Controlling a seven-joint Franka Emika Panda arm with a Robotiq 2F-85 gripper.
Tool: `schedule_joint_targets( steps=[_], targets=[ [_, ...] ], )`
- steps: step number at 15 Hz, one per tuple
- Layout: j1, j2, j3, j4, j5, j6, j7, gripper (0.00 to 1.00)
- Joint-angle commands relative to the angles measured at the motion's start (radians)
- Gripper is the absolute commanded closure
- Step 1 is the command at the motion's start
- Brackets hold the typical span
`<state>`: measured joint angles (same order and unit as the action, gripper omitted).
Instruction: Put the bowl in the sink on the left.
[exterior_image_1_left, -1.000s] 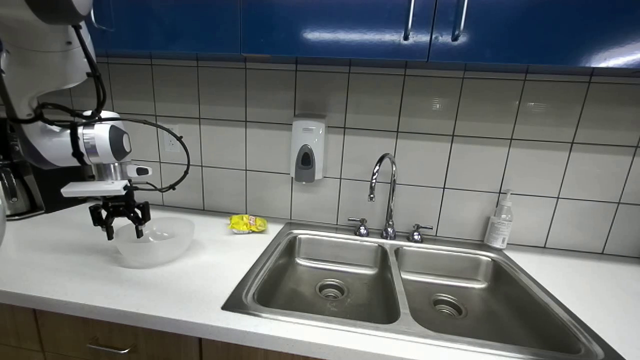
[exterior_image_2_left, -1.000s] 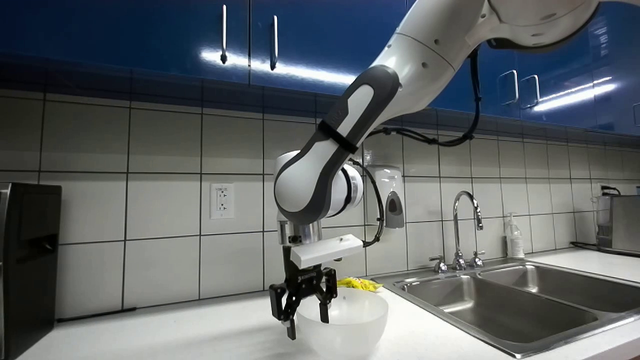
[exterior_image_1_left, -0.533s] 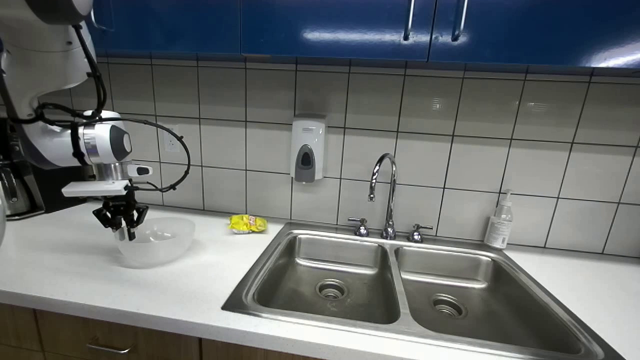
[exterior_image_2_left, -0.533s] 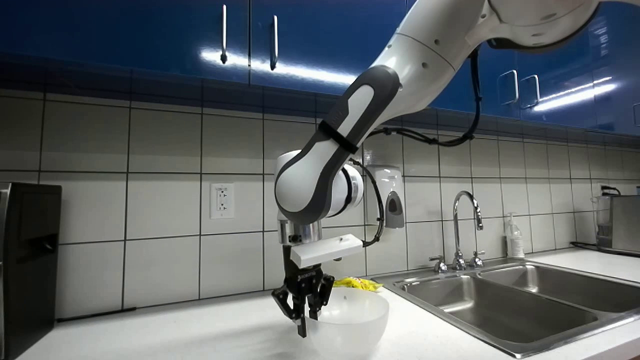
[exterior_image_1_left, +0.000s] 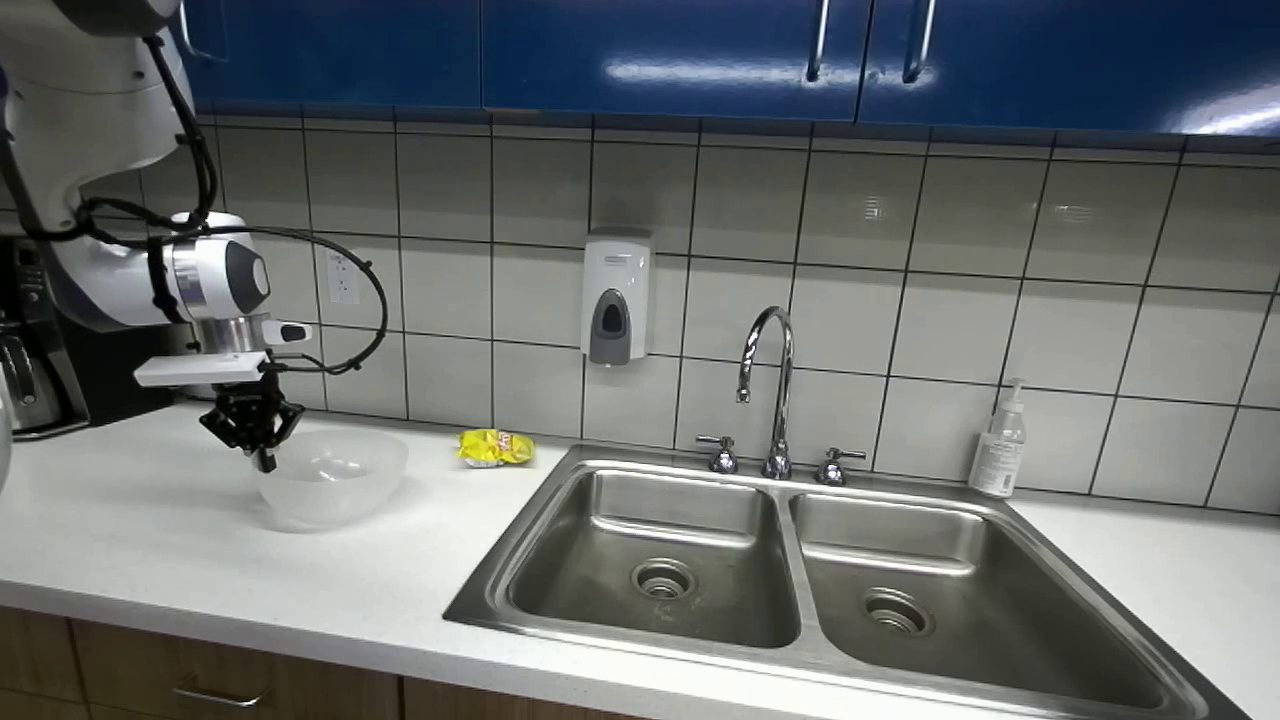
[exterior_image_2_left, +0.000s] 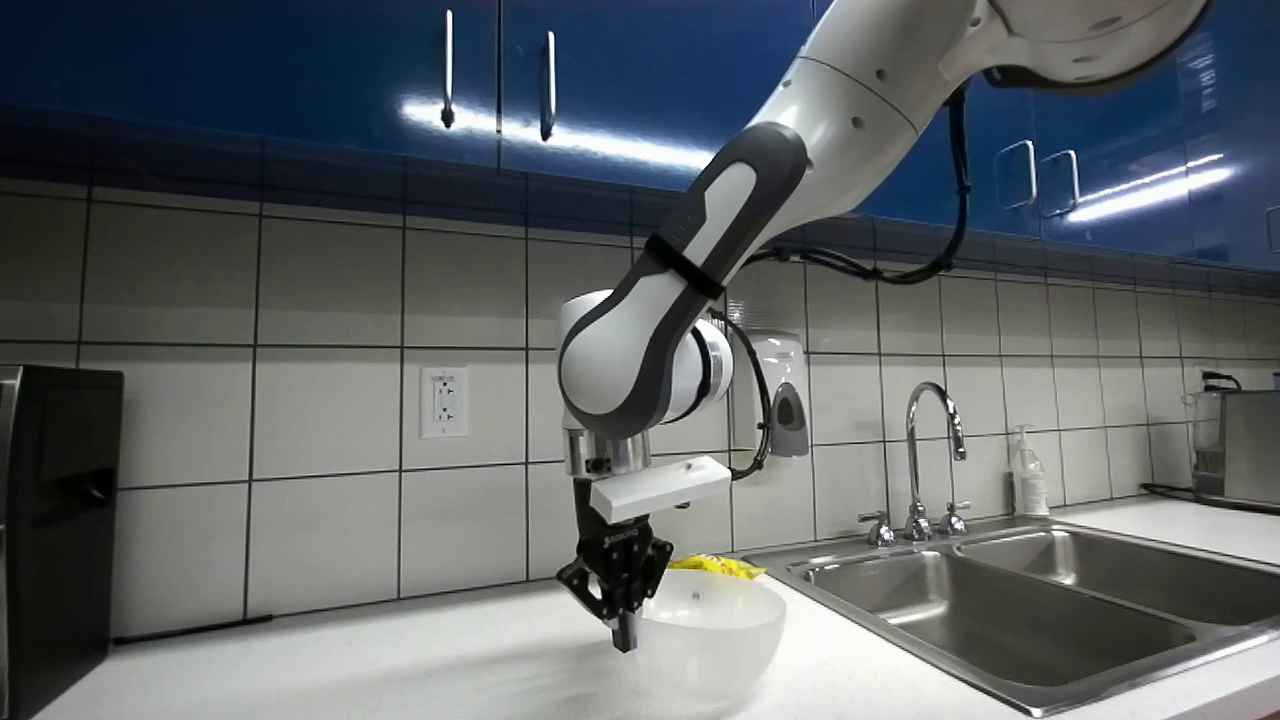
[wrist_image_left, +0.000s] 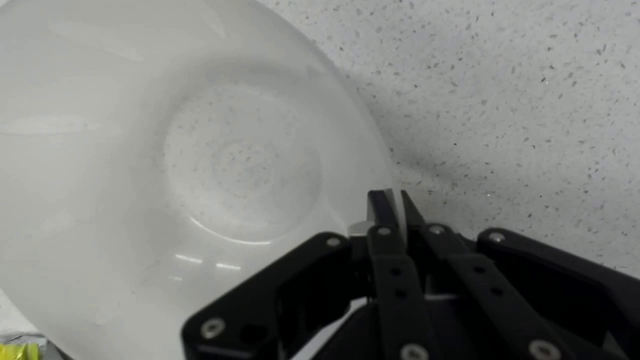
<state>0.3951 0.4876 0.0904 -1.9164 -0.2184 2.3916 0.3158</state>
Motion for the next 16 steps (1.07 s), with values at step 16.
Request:
schedule_joint_targets(
  steps=[16],
  targets=[
    [0.016, -0.298, -0.003, -0.21, -0.174, -0.072, 0.255, 0.99]
  ],
)
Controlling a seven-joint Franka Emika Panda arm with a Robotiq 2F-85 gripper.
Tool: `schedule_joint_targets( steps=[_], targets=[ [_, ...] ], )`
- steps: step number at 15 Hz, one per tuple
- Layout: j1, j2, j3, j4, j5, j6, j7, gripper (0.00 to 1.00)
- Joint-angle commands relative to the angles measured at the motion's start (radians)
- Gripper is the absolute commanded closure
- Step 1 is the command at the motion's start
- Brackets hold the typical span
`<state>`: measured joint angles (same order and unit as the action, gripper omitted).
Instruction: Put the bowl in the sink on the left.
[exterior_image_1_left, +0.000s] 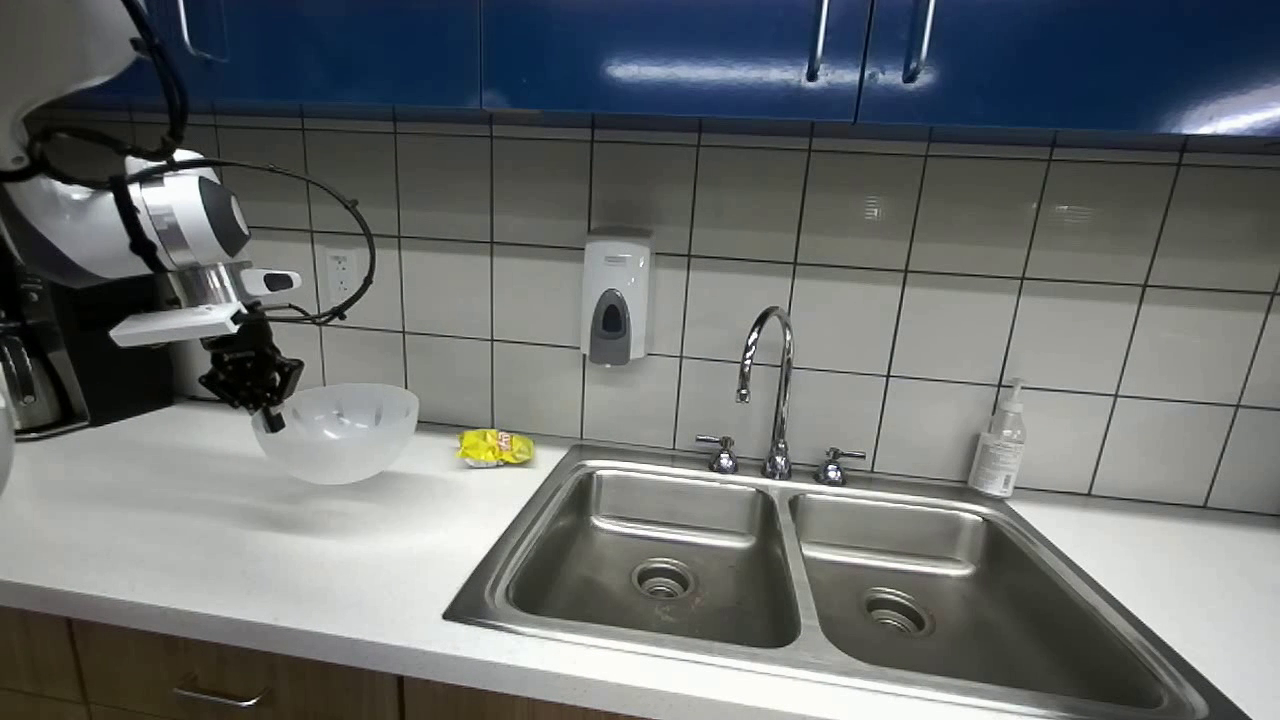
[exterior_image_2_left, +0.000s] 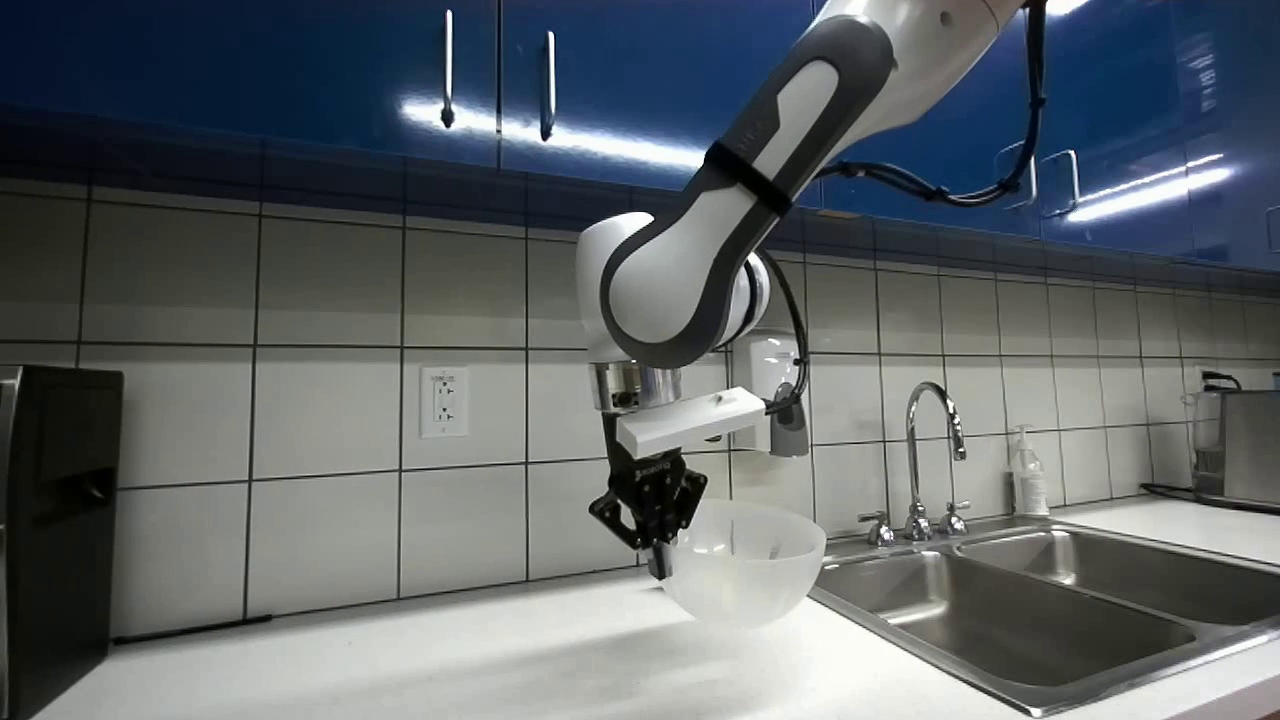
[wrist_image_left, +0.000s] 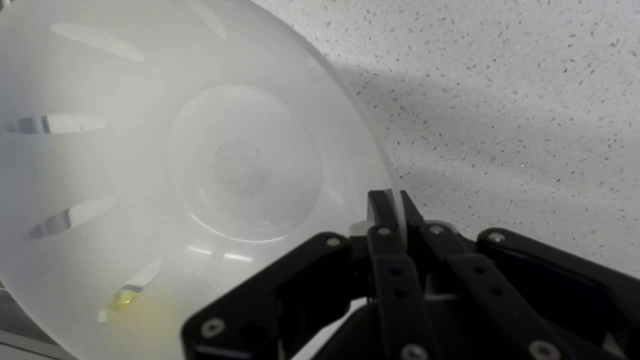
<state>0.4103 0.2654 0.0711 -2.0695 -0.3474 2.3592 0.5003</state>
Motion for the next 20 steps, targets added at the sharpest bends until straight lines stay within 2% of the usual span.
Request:
schedule_joint_targets(
  steps=[1, 10, 20],
  targets=[
    [0.0, -0.086, 0.021, -0.066, -0.051, -0.048, 0.086, 0.99],
    [-0.065, -0.129, 0.022, -0.094, -0.056, -0.099, 0.156, 0.99],
    [-0.196, -0.103, -0.023, -0.083, -0.025, -0.072, 0.077, 0.99]
  ],
)
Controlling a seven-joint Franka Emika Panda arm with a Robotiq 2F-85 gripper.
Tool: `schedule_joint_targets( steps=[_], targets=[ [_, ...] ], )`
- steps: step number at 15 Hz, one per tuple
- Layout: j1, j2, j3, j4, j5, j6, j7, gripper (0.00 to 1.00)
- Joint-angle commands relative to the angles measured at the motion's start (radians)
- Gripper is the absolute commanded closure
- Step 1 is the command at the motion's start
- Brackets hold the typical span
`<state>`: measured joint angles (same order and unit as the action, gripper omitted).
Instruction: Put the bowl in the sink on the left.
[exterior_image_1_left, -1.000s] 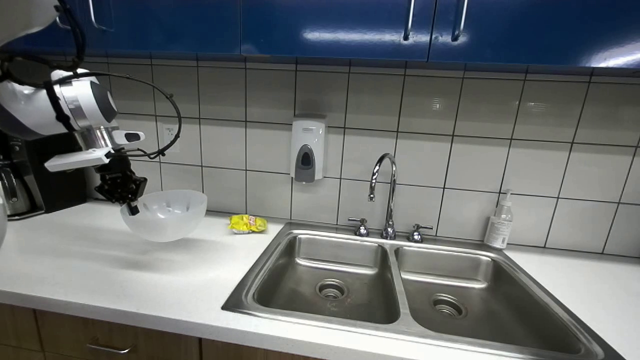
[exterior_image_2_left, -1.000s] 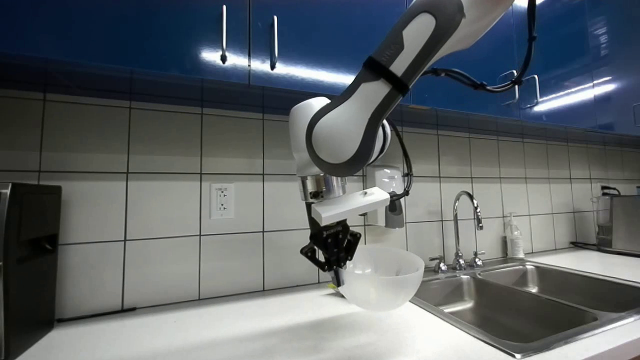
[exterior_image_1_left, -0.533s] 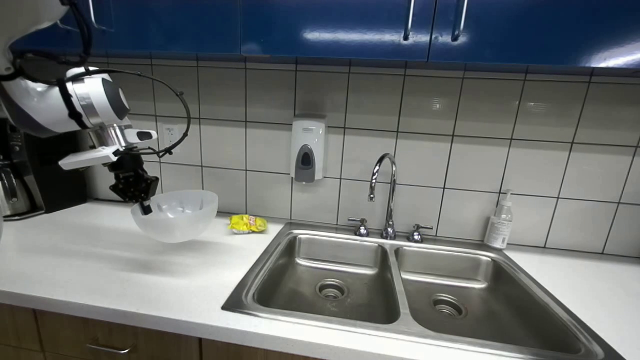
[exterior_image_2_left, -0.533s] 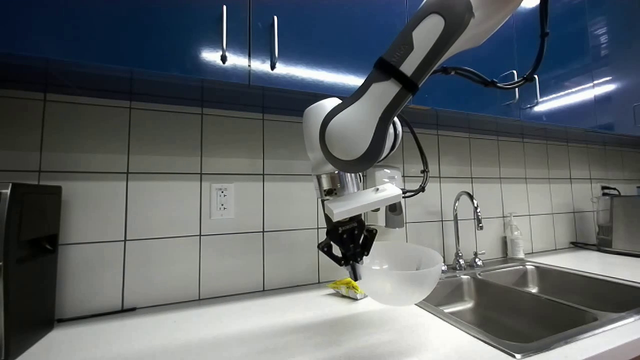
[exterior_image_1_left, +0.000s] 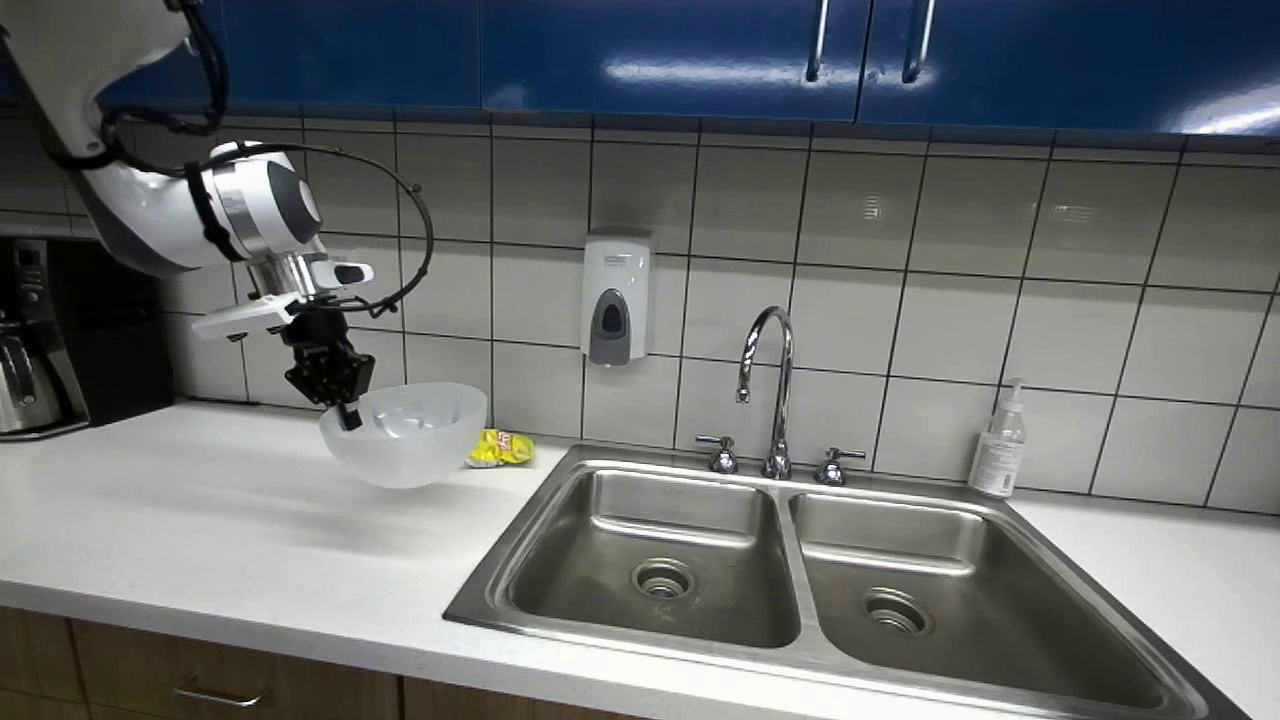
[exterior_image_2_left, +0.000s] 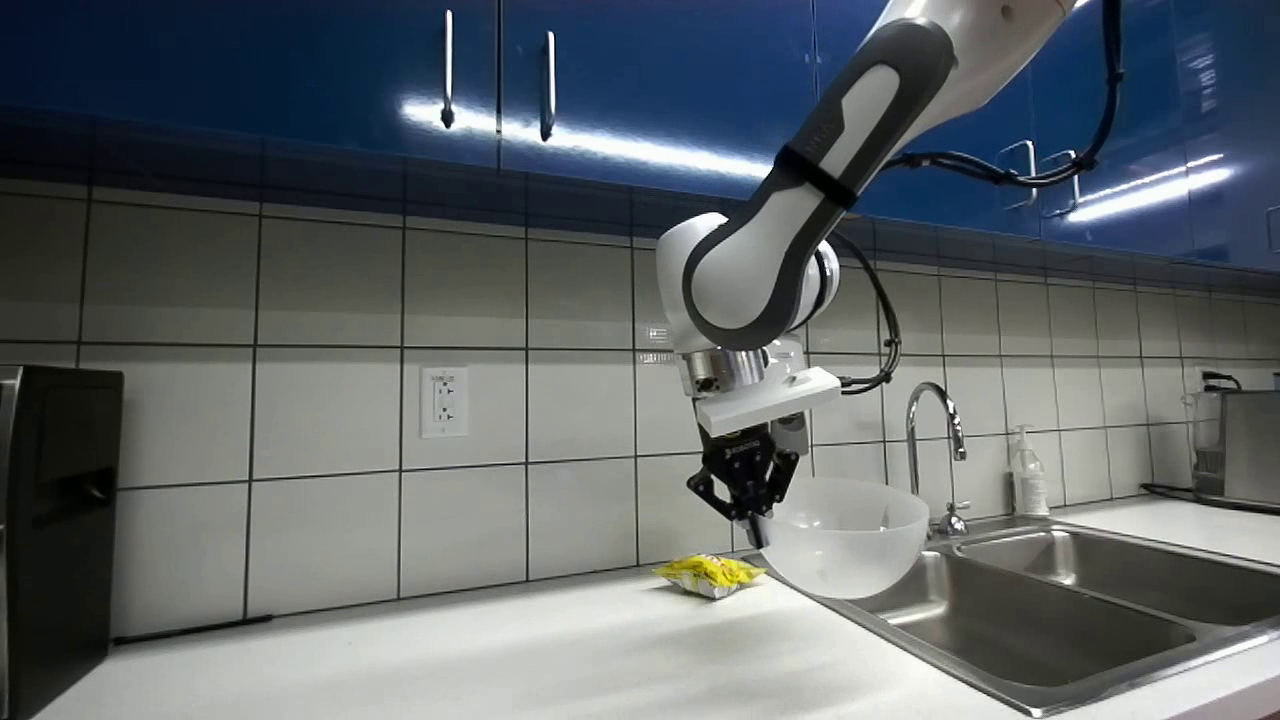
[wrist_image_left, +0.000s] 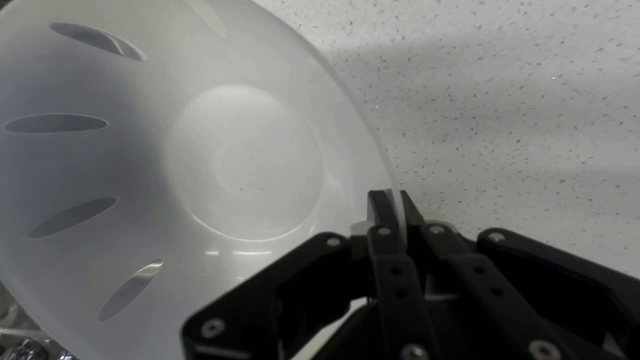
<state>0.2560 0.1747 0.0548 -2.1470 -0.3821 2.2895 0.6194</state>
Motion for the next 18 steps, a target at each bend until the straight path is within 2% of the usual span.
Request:
schedule_joint_targets(
  steps=[1, 8, 15, 18],
  targets=[
    [-0.06, -0.011, -0.013, -0.008, 0.024, 0.006, -0.069, 0.99],
    [-0.164, 0.001, -0.068, 0.005, 0.12, 0.004, -0.208, 0.99],
    [-0.2, 0.031, -0.099, 0.035, 0.147, -0.001, -0.233, 0.99],
    [-0.228, 0.072, -0.115, 0.083, 0.151, -0.005, -0.318, 0.99]
  ],
)
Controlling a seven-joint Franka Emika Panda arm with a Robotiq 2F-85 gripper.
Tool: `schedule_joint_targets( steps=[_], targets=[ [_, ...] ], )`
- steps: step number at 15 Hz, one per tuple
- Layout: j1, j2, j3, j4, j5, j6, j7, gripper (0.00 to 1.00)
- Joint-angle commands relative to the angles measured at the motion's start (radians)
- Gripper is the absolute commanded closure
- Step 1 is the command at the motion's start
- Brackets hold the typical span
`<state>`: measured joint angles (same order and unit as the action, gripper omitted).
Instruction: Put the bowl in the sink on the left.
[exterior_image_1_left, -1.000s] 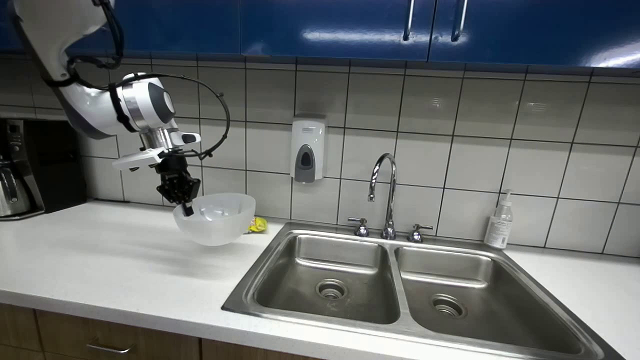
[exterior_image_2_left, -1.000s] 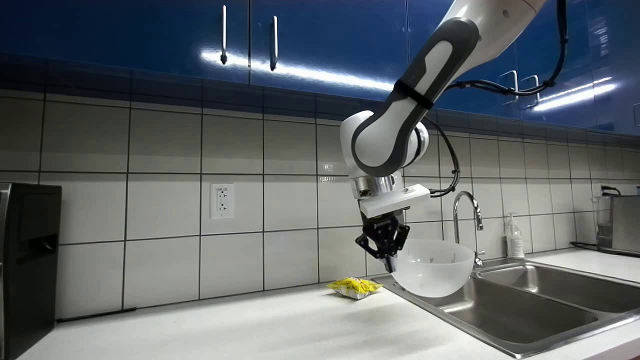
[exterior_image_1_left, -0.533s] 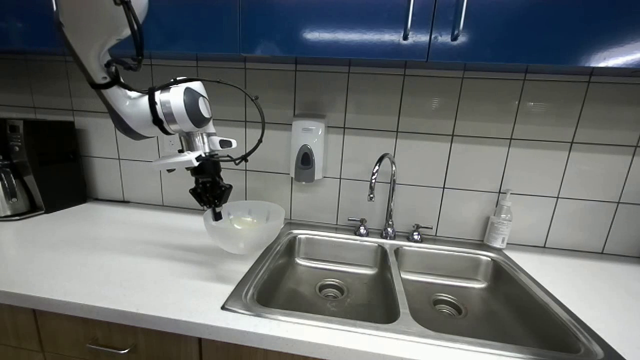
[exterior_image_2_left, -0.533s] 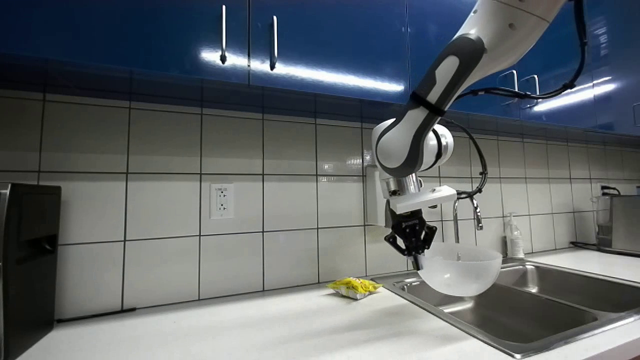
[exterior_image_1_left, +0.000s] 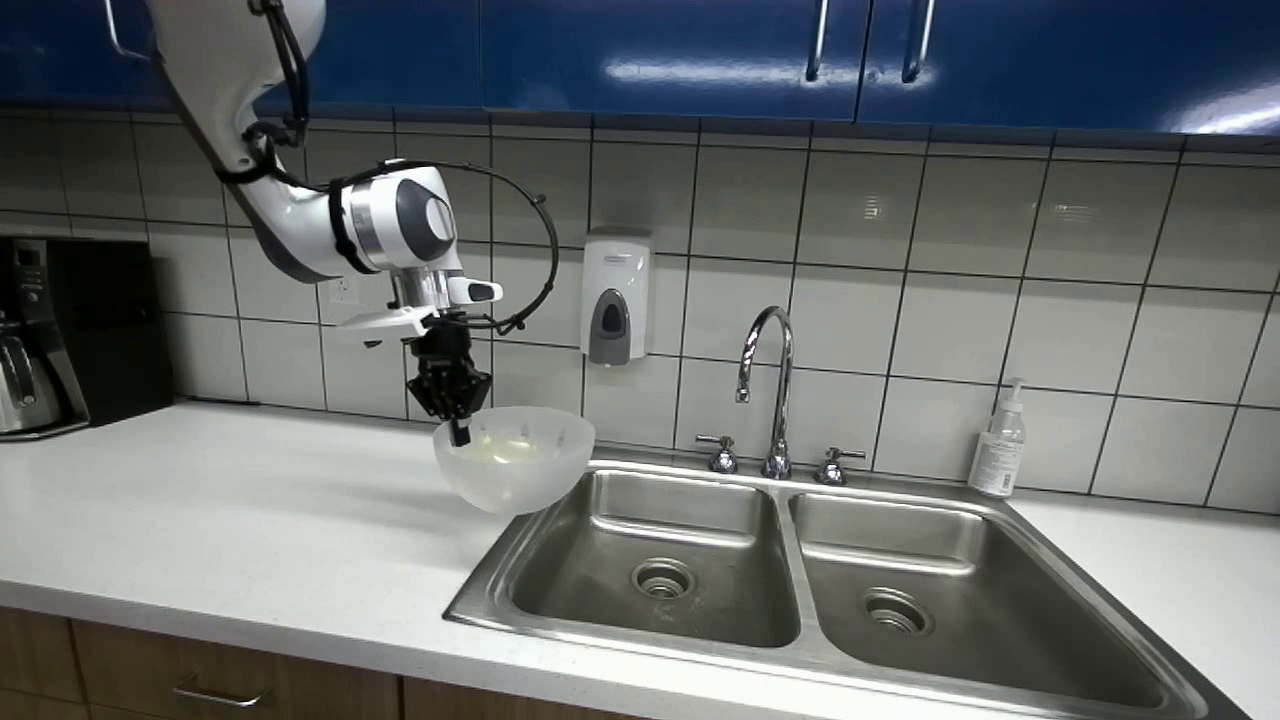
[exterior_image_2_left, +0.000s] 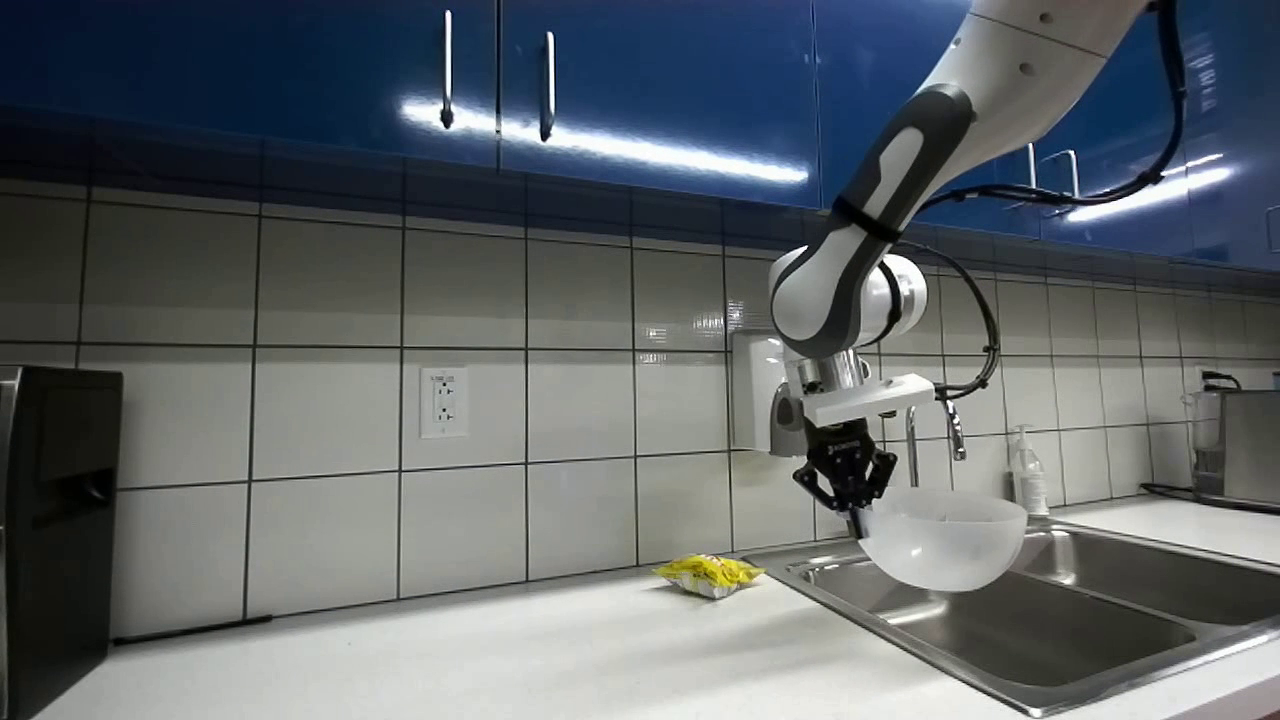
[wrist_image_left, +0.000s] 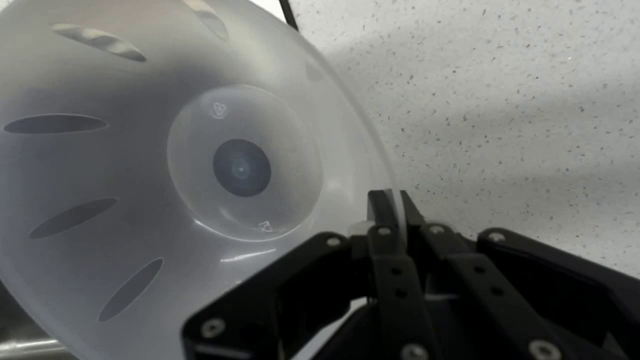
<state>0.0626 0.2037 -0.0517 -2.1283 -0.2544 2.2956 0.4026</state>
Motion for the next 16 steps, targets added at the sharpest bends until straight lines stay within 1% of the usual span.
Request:
schedule_joint_targets(
  steps=[1, 5, 8, 11, 16],
  targets=[
    [-0.046, 0.061, -0.014, 0.086, 0.021, -0.013, -0.141, 0.99],
    [-0.092, 0.14, -0.036, 0.183, 0.021, -0.025, -0.278, 0.99],
    [-0.122, 0.197, -0.046, 0.253, 0.025, -0.031, -0.354, 0.99],
    [-0.145, 0.251, -0.054, 0.315, 0.029, -0.036, -0.398, 0.99],
    [-0.163, 0.33, -0.075, 0.393, 0.029, -0.036, -0.39, 0.99]
  ],
)
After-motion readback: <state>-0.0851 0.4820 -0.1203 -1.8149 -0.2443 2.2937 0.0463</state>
